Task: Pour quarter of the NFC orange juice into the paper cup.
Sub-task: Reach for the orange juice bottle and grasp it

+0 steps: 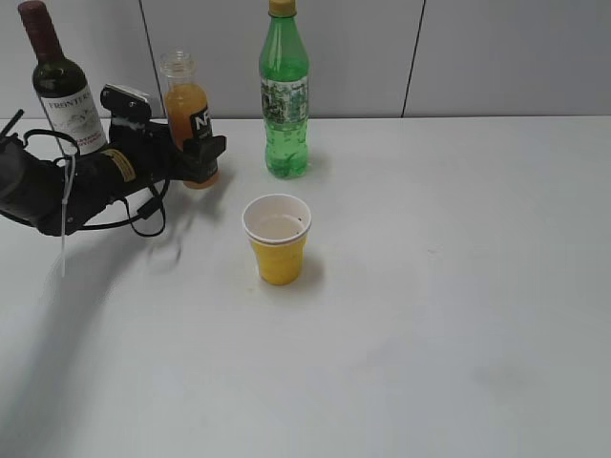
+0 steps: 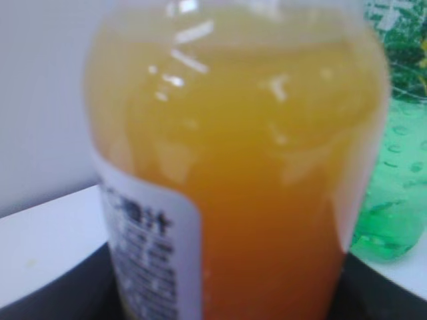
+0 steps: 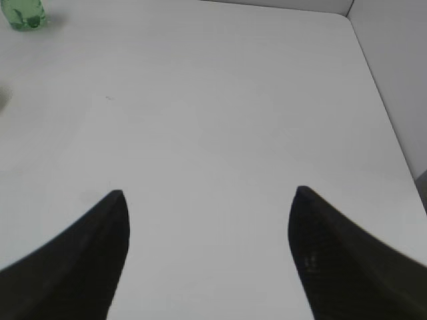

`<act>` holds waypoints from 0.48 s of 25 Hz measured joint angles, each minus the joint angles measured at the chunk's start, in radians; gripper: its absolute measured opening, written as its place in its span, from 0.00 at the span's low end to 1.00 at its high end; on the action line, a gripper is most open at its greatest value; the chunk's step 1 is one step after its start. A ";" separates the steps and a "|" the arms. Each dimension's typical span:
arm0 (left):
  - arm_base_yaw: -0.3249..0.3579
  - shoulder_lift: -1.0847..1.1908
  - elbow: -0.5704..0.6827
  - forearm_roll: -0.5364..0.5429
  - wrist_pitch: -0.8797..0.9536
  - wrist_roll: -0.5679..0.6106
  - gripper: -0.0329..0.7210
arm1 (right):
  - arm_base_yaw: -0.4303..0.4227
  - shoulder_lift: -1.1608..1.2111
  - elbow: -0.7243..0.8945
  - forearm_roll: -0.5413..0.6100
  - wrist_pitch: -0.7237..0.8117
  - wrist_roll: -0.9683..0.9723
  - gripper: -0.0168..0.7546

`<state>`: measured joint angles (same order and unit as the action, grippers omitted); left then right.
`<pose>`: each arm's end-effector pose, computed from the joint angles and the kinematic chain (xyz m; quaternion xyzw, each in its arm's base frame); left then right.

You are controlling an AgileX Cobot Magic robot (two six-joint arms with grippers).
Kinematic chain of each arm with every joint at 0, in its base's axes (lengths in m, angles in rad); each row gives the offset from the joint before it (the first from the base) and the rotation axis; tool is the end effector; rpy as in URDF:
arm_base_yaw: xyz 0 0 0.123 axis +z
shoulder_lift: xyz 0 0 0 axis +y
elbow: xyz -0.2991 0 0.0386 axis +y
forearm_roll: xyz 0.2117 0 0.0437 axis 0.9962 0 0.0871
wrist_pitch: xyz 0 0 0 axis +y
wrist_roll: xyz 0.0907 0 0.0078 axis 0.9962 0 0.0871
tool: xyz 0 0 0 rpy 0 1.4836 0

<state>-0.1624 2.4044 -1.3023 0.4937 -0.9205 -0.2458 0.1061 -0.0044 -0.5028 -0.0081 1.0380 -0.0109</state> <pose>0.4536 -0.1091 0.1131 0.2102 0.7267 -0.1756 0.6300 -0.0529 -0.0063 0.2621 -0.0493 0.8439 0.0214 0.5338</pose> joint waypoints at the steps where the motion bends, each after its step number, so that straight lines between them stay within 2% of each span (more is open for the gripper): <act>1: 0.000 0.000 0.000 0.000 -0.002 0.001 0.63 | 0.000 0.000 0.000 0.000 0.000 0.000 0.79; 7: 0.000 -0.042 0.050 -0.004 0.026 0.001 0.63 | 0.000 0.000 0.000 0.000 0.000 0.000 0.79; 12: 0.000 -0.202 0.146 -0.008 0.220 0.004 0.63 | 0.000 0.000 0.000 0.000 0.000 0.000 0.79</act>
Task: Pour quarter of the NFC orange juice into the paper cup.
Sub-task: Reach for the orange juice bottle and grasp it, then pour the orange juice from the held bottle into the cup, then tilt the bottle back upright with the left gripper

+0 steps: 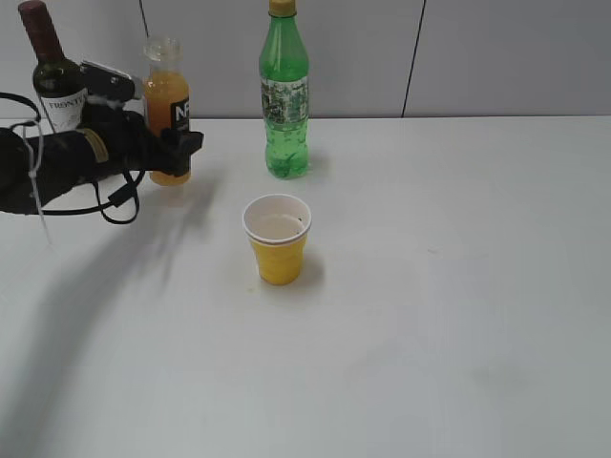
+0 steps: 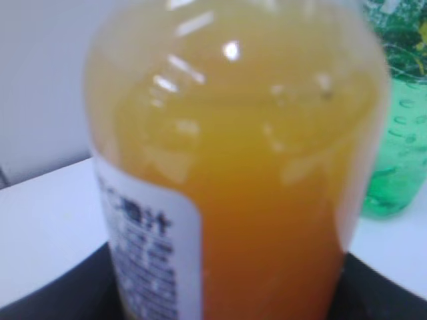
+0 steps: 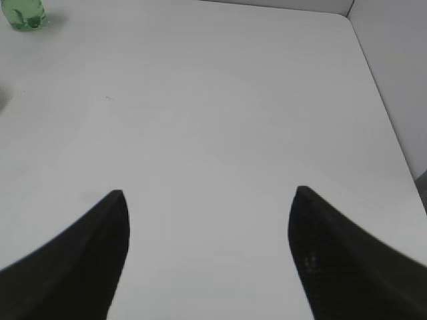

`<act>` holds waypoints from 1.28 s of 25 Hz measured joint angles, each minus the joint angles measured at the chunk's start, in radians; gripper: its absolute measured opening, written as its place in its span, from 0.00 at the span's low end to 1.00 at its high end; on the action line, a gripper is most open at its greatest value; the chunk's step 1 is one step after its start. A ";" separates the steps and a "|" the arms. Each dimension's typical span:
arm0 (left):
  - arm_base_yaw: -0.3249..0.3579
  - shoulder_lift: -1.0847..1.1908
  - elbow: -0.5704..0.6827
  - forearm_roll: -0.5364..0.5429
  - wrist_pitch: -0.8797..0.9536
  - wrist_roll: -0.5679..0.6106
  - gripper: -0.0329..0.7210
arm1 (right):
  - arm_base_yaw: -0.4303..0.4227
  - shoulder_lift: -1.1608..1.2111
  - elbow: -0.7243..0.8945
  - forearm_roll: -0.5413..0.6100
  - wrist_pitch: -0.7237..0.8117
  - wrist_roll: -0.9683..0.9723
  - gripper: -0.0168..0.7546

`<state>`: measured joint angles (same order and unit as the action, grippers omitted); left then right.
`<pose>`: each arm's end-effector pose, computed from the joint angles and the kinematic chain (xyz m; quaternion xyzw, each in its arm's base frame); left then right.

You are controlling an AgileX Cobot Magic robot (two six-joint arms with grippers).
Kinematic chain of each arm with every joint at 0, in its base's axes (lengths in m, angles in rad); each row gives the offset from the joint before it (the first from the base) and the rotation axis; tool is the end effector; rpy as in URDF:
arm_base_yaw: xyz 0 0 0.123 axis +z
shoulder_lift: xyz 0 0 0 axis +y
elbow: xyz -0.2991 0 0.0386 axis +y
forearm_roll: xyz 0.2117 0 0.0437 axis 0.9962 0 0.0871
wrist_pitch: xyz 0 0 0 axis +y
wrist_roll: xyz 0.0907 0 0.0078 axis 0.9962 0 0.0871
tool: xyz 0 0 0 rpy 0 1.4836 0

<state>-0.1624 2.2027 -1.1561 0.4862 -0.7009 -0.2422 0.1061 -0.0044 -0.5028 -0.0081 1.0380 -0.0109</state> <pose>0.4239 -0.0972 0.1528 0.2096 0.7780 -0.1295 0.5779 -0.0529 -0.0063 0.2621 -0.0493 0.8439 0.0214 0.5338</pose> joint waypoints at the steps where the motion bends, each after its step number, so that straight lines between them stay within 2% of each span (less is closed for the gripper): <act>1: 0.000 -0.034 0.020 -0.002 0.018 0.013 0.63 | 0.000 0.000 0.000 0.000 0.000 0.000 0.79; 9: 0.000 -0.349 0.268 -0.018 0.073 0.074 0.63 | 0.000 0.000 0.000 0.000 0.000 0.000 0.79; 15: 0.000 -0.519 0.490 -0.096 0.119 0.181 0.63 | 0.000 0.000 0.000 0.000 0.000 0.000 0.79; 19: -0.026 -0.605 0.535 -0.123 0.245 0.251 0.63 | 0.000 0.000 0.000 -0.001 0.000 0.000 0.79; 24: -0.100 -0.659 0.538 -0.181 0.308 0.370 0.63 | 0.000 0.000 0.000 -0.001 0.000 0.000 0.79; 27: -0.134 -0.659 0.539 -0.264 0.319 0.472 0.63 | 0.000 0.000 0.000 -0.001 0.000 0.000 0.79; 32: -0.163 -0.647 0.540 -0.534 0.327 0.753 0.63 | 0.000 0.000 0.000 -0.001 0.000 0.000 0.79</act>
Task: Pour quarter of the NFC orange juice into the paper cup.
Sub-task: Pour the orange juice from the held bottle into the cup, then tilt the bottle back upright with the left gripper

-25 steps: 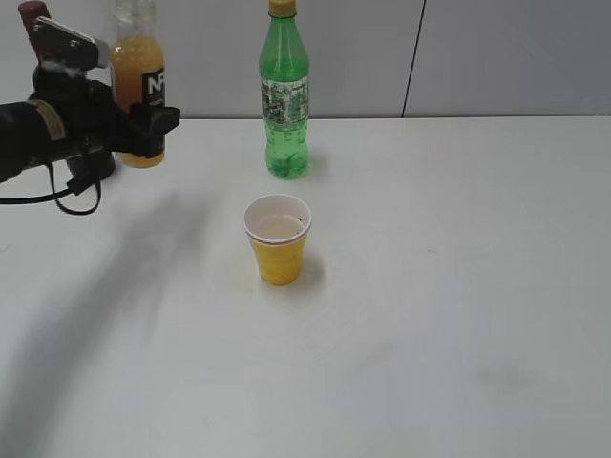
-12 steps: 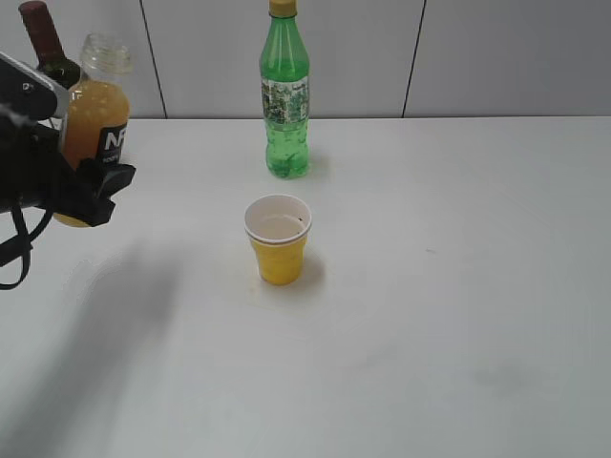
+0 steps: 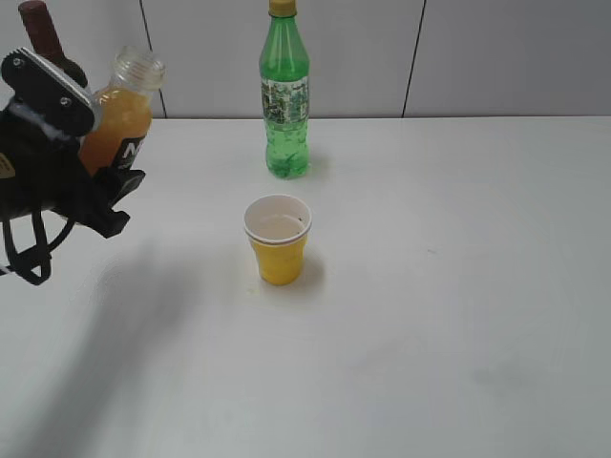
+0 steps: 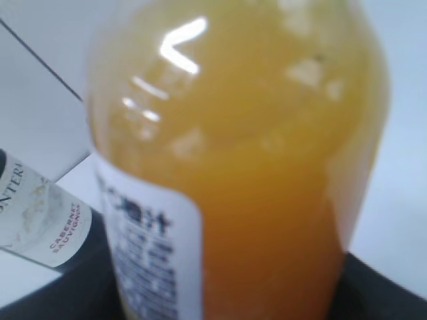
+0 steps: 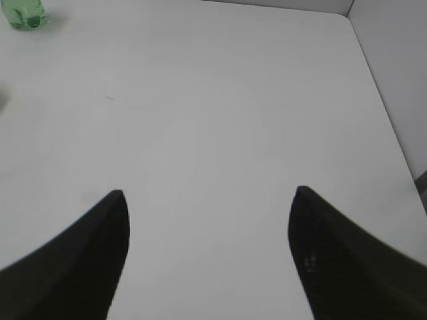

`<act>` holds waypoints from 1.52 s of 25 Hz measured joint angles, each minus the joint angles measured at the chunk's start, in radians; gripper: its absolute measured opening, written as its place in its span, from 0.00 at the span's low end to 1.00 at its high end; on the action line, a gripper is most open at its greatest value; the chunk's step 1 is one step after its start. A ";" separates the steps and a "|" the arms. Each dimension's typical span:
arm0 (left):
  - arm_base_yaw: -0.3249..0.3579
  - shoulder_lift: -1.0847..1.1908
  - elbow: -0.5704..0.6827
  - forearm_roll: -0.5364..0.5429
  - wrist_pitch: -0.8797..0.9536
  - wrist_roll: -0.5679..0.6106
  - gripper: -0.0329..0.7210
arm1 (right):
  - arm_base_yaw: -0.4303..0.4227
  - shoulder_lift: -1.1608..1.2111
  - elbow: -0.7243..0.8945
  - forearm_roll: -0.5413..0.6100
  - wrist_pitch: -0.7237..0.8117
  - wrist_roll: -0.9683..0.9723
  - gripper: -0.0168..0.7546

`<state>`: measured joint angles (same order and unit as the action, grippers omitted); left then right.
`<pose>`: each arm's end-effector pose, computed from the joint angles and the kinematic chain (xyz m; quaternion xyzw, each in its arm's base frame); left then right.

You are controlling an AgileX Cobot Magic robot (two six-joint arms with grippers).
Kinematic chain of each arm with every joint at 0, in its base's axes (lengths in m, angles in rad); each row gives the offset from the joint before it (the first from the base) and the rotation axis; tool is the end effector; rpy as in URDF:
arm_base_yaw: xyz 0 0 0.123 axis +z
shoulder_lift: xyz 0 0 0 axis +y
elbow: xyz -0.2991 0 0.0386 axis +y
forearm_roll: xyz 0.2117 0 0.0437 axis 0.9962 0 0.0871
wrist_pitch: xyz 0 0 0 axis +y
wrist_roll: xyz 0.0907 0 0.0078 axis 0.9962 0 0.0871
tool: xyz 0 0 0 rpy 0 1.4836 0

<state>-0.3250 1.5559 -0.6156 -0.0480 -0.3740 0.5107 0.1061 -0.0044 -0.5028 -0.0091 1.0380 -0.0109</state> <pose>0.2611 -0.0863 0.2353 0.3251 0.7905 0.0440 0.5171 -0.0529 -0.0064 0.2621 -0.0493 0.8439 0.0209 0.5338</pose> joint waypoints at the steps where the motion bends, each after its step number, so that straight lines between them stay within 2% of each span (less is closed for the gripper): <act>1: -0.010 0.001 0.000 -0.054 -0.002 0.060 0.63 | 0.000 0.000 0.000 0.000 0.000 0.000 0.79; 9: -0.134 0.052 -0.003 -0.438 -0.072 0.559 0.63 | 0.000 0.000 0.000 0.000 0.000 0.000 0.79; 12: -0.162 0.074 -0.026 -0.582 -0.081 0.704 0.63 | 0.000 0.000 0.000 0.000 0.000 0.000 0.79; 14: -0.177 0.091 -0.051 -0.637 -0.097 0.771 0.63 | 0.000 0.000 0.000 0.000 0.000 0.000 0.79; 20: -0.205 0.143 -0.080 -0.704 -0.152 0.956 0.63 | 0.000 0.000 0.000 0.000 0.000 0.000 0.79; 26: -0.218 0.188 -0.103 -0.817 -0.169 1.127 0.63 | 0.000 0.000 0.000 0.000 0.000 0.000 0.79; 31: -0.255 0.220 -0.123 -0.826 -0.210 1.161 0.63 | 0.000 0.000 0.000 0.000 0.000 0.000 0.79; 38: -0.271 0.261 -0.130 -0.830 -0.237 1.225 0.63 | 0.000 0.000 0.000 -0.002 0.000 0.000 0.79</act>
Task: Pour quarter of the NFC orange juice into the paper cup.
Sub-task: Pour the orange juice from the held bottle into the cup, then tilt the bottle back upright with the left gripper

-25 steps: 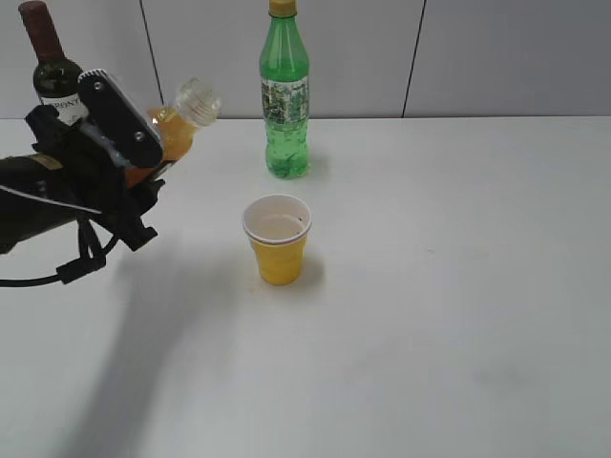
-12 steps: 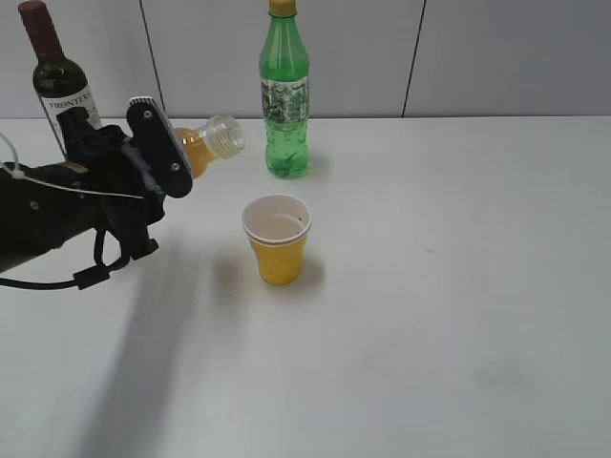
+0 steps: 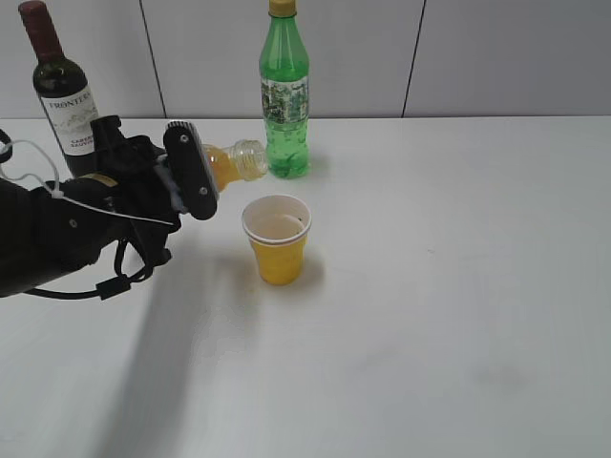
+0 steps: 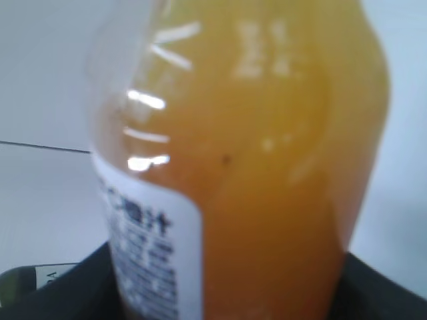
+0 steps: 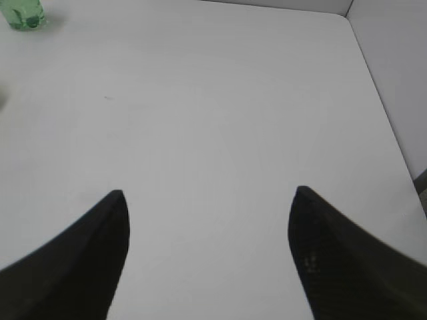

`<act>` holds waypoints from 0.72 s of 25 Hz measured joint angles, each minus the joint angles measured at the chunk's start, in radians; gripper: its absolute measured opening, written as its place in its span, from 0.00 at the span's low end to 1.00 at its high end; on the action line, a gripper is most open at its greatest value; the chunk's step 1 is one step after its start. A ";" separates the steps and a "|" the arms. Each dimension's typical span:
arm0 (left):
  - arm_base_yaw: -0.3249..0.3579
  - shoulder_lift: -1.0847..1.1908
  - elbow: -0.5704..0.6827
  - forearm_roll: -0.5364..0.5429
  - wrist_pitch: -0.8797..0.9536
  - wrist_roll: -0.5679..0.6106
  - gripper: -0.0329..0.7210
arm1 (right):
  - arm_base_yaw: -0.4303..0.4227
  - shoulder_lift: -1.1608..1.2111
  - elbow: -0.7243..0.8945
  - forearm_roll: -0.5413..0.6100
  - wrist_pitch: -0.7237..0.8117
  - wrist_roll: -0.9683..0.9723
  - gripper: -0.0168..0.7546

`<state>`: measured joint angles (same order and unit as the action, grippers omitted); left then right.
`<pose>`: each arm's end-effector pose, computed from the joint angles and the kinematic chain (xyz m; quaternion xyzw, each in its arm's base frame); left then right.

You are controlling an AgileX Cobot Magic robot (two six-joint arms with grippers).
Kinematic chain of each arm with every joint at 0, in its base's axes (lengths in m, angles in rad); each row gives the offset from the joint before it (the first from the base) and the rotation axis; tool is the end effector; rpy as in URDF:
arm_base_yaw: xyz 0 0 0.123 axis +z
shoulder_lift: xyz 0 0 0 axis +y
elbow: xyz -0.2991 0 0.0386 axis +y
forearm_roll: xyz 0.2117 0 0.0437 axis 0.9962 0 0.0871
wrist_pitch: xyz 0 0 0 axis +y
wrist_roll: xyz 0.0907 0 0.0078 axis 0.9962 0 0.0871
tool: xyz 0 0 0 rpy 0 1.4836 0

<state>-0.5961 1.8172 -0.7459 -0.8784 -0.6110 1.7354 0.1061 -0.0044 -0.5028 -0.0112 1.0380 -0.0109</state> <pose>0.2867 -0.1460 0.1950 0.5195 0.6854 0.2795 0.4268 -0.0529 -0.0065 0.2621 -0.0493 0.8439 0.0198 0.5339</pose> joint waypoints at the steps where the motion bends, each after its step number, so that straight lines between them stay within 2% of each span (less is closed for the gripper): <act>1: 0.000 0.006 0.000 0.000 -0.005 0.002 0.63 | 0.000 0.000 0.000 0.000 0.000 0.000 0.79; 18: 0.000 0.028 0.000 0.059 -0.051 0.081 0.63 | 0.000 0.000 0.000 -0.001 0.000 0.001 0.79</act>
<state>-0.5964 1.8447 -0.7459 -0.8194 -0.6624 1.8162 0.1061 -0.0044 -0.5028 -0.0119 1.0380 -0.0100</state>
